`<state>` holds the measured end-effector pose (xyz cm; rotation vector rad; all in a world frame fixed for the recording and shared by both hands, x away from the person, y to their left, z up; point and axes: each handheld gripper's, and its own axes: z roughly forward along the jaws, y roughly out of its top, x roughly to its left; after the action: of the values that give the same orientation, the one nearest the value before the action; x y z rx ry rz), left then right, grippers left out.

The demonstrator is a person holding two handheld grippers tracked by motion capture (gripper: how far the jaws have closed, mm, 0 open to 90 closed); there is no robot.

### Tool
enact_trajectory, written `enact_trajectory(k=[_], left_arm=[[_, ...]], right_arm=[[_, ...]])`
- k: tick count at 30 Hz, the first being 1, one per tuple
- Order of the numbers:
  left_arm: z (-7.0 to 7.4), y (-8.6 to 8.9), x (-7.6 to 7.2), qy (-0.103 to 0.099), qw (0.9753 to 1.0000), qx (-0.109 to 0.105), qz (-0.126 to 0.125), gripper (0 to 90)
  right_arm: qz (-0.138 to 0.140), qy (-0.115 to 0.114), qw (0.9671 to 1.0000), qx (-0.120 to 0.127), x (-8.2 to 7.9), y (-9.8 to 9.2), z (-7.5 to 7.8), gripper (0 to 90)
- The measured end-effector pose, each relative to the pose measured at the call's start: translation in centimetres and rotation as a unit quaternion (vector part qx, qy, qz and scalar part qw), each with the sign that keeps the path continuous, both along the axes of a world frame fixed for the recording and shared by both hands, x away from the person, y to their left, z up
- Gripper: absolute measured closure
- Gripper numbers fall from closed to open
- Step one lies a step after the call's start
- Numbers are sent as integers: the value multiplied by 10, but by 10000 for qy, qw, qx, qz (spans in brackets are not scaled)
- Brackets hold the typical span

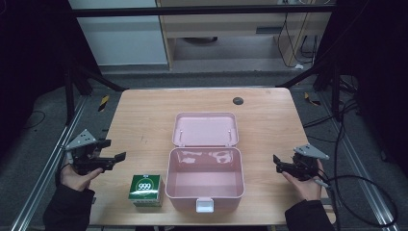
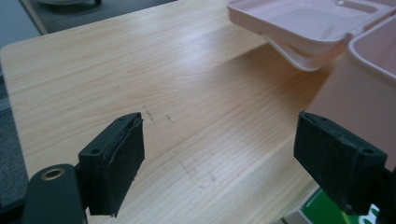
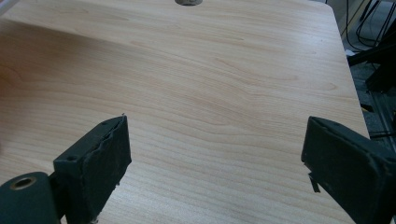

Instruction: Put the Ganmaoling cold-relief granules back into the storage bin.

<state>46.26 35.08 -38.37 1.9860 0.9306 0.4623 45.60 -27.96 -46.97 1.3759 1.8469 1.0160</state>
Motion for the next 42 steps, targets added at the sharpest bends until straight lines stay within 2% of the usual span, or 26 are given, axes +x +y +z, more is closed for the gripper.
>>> enact_trajectory(k=[1,2,3,4,5,6,10,14,20,21,22,23,26,27,29,30,34,35,36,37,38,42], left_arm=[[2,-2,0,38,9999,2,-127,155],[2,-2,0,38,9999,2,-127,154],[6,-6,1,103,9991,107,-403,153],[8,-8,1,138,9984,163,-520,153],[8,-8,1,138,9984,163,-520,149],[10,-11,2,173,9970,257,-703,148],[13,-17,1,220,9930,490,-1052,147],[16,-24,-2,284,9859,763,-1460,147],[17,-30,-6,386,9775,937,-1852,143],[17,-31,-6,401,9750,1015,-1937,143],[16,-33,-7,415,9744,1020,-1961,143],[16,-34,-7,453,9726,1061,-2018,143],[14,-39,-8,532,9662,1269,-2182,143],[14,-41,-8,567,9631,1360,-2254,143],[13,-42,-9,588,9624,1381,-2264,143],[13,-45,-9,633,9580,1503,-2359,143],[10,-51,-11,707,9511,1601,-2545,139],[10,-51,-11,707,9511,1601,-2545,135],[9,-54,-12,748,9476,1650,-2631,135],[9,-54,-12,748,9476,1650,-2631,134],[7,-57,-13,794,9445,1687,-2706,131],[2,-63,-15,861,9378,1806,-2836,117]], right_arm=[[10,-6,10000,-14,0,0,0,84],[10,-6,10000,-14,0,0,0,84],[20,-2,10000,-42,1,0,-1,83],[26,0,10000,-51,1,0,-1,83],[26,0,10000,-51,1,0,-1,83],[29,1,10000,-66,1,0,-2,80],[37,23,10000,-70,1,0,-2,75],[45,20,10000,-78,1,0,-2,70],[53,30,10000,-79,2,-1,-3,62],[62,34,9999,-88,2,-1,-3,60],[73,33,9999,-110,2,-1,-3,60],[76,38,9999,-99,2,-1,-3,60],[90,33,9999,-122,2,-1,-3,56],[96,41,9999,-130,2,-1,-3,54],[100,63,9999,-123,2,0,-4,52],[111,65,9998,-140,2,0,-4,51],[117,74,9998,-153,2,0,-4,48],[118,79,9998,-154,2,0,-4,47],[123,93,9998,-154,2,0,-5,45],[123,93,9998,-154,2,0,-5,45],[143,105,9997,-164,2,1,-5,42],[146,110,9996,-191,2,1,-5,40]])
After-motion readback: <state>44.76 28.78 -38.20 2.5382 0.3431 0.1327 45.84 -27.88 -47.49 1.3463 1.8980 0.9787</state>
